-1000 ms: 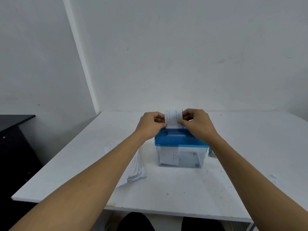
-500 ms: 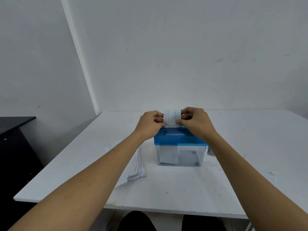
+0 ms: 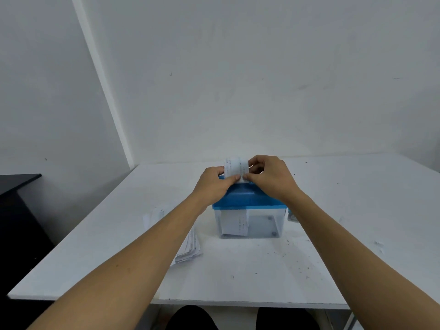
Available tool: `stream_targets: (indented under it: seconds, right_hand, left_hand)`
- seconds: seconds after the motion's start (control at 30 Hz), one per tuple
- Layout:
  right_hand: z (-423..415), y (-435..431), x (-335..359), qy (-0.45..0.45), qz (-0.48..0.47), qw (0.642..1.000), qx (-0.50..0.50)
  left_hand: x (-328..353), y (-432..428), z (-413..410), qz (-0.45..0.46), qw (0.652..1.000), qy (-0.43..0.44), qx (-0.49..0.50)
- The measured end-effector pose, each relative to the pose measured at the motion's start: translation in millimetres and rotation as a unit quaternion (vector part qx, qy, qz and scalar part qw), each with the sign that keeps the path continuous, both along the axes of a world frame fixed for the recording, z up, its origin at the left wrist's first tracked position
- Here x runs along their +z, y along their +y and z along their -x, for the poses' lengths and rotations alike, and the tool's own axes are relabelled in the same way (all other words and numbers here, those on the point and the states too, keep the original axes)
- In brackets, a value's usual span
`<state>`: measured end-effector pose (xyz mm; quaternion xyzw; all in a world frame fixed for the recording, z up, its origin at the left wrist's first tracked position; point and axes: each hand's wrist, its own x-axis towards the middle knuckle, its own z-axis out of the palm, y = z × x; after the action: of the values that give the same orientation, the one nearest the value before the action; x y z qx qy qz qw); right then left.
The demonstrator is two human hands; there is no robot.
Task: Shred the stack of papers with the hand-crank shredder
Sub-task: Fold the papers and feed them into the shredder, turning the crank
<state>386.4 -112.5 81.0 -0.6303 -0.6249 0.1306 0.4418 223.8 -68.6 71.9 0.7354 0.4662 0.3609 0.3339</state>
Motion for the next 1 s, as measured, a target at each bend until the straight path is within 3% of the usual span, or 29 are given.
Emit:
stream_targets:
  seconds: [0.23,0.37,0.53,0.73,0.83,1.0]
  right_hand:
    - [-37,-30,-11,0.04,-0.063,0.992,-0.106]
    - [-51,-66,-52,0.086,-0.029,0.99,-0.107]
    - [-40,-89,-104,-0.036,0.023,0.998,-0.055]
    - [-33,-90,-110,-0.129,0.013,0.986,-0.108]
    - [-37,-96,-88,-0.143,0.03,0.985,-0.088]
    - [-41,-100,-41,-0.115,0.152,0.978,-0.088]
  left_hand:
    - [-11,5,-2,-0.015,0.999,-0.028,0.011]
    - [-21,5,-3,-0.02,0.998,-0.058,0.013]
    - [-23,4,-5,-0.023,0.997,-0.07,0.008]
    - [-26,6,-6,-0.027,0.998,-0.054,0.014]
    - [-28,6,-7,-0.025,0.998,-0.055,0.021]
    - [-28,5,-7,-0.029,0.997,-0.063,0.022]
